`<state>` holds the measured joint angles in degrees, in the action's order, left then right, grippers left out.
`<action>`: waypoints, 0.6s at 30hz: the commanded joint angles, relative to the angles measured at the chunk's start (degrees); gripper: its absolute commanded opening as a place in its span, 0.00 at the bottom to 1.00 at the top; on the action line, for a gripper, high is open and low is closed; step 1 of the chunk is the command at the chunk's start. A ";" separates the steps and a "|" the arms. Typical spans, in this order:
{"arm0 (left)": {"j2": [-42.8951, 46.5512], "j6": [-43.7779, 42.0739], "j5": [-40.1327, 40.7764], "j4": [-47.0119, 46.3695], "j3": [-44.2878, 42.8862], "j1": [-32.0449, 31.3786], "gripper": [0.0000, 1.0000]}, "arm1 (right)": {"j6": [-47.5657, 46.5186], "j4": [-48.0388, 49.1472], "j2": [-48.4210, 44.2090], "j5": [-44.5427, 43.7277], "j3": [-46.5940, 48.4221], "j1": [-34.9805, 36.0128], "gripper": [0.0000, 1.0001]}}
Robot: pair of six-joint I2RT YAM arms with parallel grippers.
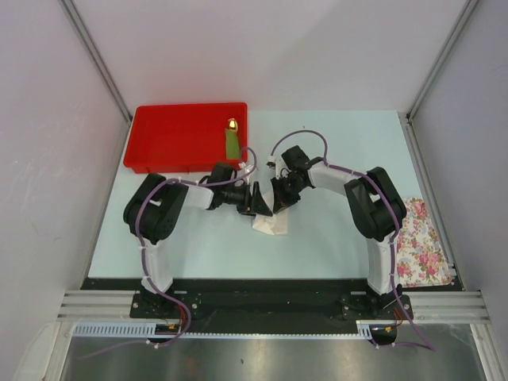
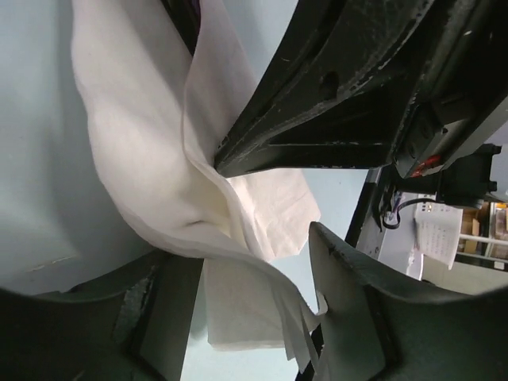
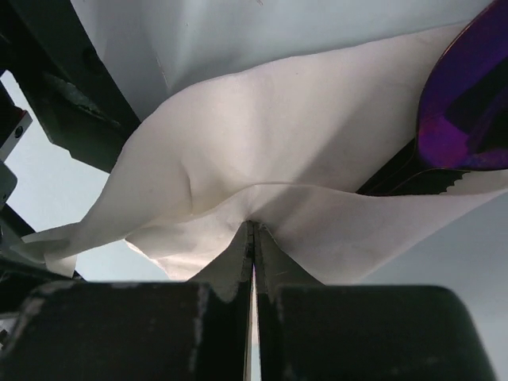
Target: Place the utensils on the paper napkin and roll it up
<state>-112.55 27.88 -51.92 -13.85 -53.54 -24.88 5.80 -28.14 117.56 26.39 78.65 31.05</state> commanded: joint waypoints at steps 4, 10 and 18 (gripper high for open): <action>0.75 -0.11 3.50 4.09 4.31 4.05 0.52 | -2.99 1.68 6.98 -9.17 -3.07 0.42 0.00; 5.32 0.24 2.70 3.67 9.24 6.34 0.37 | -2.64 2.21 6.90 -8.99 -3.07 0.15 0.00; 8.93 5.42 -0.02 0.23 4.59 3.01 0.03 | -1.94 2.39 6.98 -8.20 -3.24 0.15 0.00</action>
<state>-107.87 30.63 -50.92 -11.73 -45.41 -19.68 6.02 -28.12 117.86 27.55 78.74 30.55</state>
